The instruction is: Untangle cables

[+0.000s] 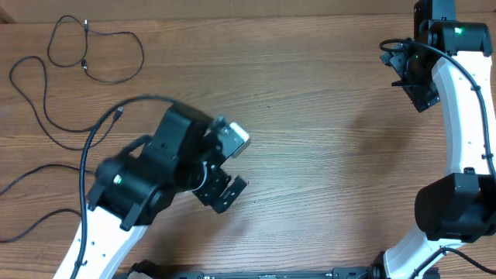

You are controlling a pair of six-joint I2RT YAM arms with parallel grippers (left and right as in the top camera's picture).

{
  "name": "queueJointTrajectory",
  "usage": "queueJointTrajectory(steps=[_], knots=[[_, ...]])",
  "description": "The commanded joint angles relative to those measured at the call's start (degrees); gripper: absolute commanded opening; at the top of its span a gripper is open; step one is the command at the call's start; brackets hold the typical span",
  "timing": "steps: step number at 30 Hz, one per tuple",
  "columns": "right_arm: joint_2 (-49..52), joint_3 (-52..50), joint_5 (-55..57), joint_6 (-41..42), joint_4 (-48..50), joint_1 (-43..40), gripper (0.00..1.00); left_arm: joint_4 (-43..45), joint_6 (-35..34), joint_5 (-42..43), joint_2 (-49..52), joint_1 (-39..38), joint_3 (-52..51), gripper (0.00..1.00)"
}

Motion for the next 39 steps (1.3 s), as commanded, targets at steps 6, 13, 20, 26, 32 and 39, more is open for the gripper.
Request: queueJointTrajectory(steps=[6,13,20,26,32,39], knots=[[-0.4,0.3,0.6,-0.2,0.2,0.0,1.00,21.0,6.5,10.2,-16.4,11.0,-25.2,1.00],[-0.4,0.3,0.6,-0.2,0.2,0.0,1.00,34.6,5.0,16.9,-35.5,20.9,-41.8,1.00],[-0.4,0.3,0.6,-0.2,0.2,0.0,1.00,37.5,0.0,19.9,-45.4,26.3,-50.5,1.00],[-0.4,0.3,0.6,-0.2,0.2,0.0,1.00,47.1,-2.1,18.8,-50.6,26.4,-55.6,1.00],[-0.4,0.3,0.6,-0.2,0.2,0.0,1.00,55.9,-2.3,13.6,-54.0,26.4,-60.9,1.00],[-0.4,0.3,0.6,-0.2,0.2,0.0,1.00,65.3,-10.6,8.5,-58.3,26.4,-66.9,1.00]])
